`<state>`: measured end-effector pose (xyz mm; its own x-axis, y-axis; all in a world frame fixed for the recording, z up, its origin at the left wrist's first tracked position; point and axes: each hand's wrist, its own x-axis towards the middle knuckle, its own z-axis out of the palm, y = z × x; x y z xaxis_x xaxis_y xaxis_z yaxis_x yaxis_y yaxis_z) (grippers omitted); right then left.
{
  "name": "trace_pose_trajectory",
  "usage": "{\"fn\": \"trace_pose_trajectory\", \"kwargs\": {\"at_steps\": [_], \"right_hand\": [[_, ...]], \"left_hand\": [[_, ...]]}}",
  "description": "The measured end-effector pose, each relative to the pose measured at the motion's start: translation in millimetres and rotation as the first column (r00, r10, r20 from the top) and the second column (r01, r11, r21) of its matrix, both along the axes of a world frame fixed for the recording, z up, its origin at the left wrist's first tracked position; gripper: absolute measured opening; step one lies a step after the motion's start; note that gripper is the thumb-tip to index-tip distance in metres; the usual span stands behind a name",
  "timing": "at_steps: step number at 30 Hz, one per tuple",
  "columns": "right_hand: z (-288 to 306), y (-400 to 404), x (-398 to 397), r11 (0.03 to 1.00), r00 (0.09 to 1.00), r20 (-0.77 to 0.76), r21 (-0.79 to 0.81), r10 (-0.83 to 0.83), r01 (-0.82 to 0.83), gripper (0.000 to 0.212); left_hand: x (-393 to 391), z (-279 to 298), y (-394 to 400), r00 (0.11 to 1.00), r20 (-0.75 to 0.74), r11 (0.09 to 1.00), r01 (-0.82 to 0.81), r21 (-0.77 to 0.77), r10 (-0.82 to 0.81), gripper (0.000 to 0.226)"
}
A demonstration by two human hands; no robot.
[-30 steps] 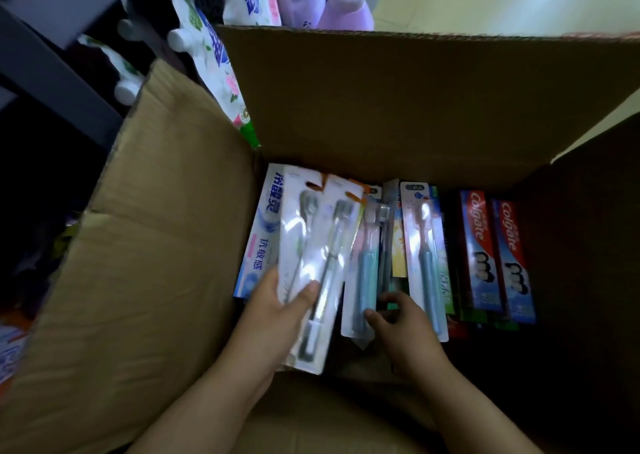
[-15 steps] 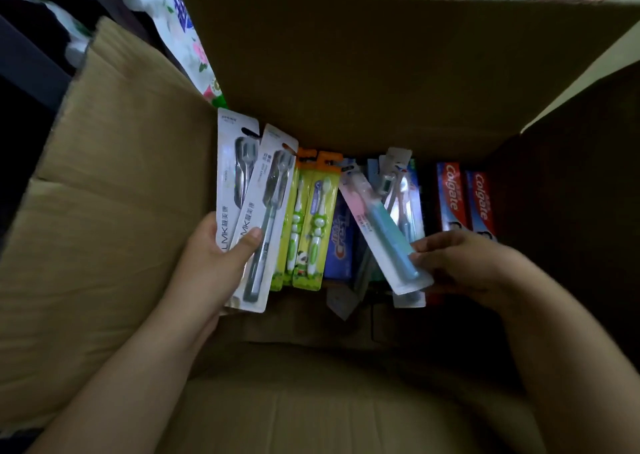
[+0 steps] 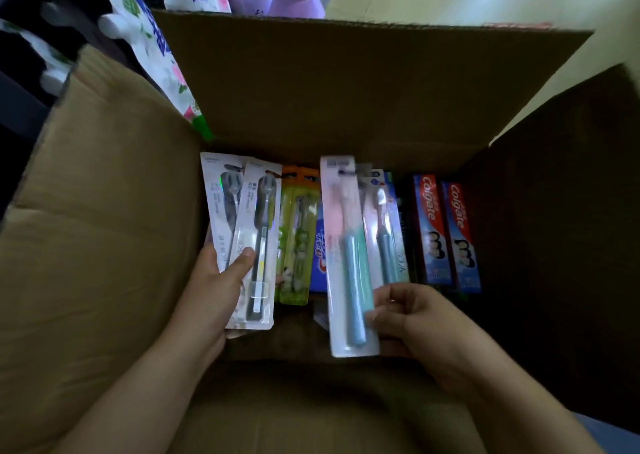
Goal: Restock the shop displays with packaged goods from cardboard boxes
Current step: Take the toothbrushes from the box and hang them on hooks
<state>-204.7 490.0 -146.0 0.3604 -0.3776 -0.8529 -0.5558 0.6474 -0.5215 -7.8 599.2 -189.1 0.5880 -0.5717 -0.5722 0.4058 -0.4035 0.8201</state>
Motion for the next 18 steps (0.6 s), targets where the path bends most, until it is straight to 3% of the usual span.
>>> {"fn": "trace_pose_trajectory", "kwargs": {"at_steps": [5, 11, 15, 18], "right_hand": [[-6, 21, 18, 0.998, 0.994, 0.102, -0.044, -0.037, 0.042, 0.005], [-25, 28, 20, 0.998, 0.997, 0.052, -0.014, -0.064, 0.065, 0.010], [-40, 29, 9, 0.990, 0.999, -0.049, -0.141, -0.016, 0.009, 0.007], [-41, 29, 13, 0.983, 1.000, -0.011, -0.183, -0.016, 0.014, 0.008]], "left_hand": [[-5, -2, 0, 0.999, -0.034, 0.999, -0.011, -0.036, 0.010, 0.038], [-5, 1, 2, 0.998, -0.055, 0.998, -0.009, -0.068, 0.005, 0.047], [-4, -2, 4, 0.999, 0.021, 0.998, -0.039, -0.054, 0.040, 0.049], [-7, -3, 4, 0.997, 0.022, 0.997, -0.068, -0.044, 0.069, 0.041]]}}
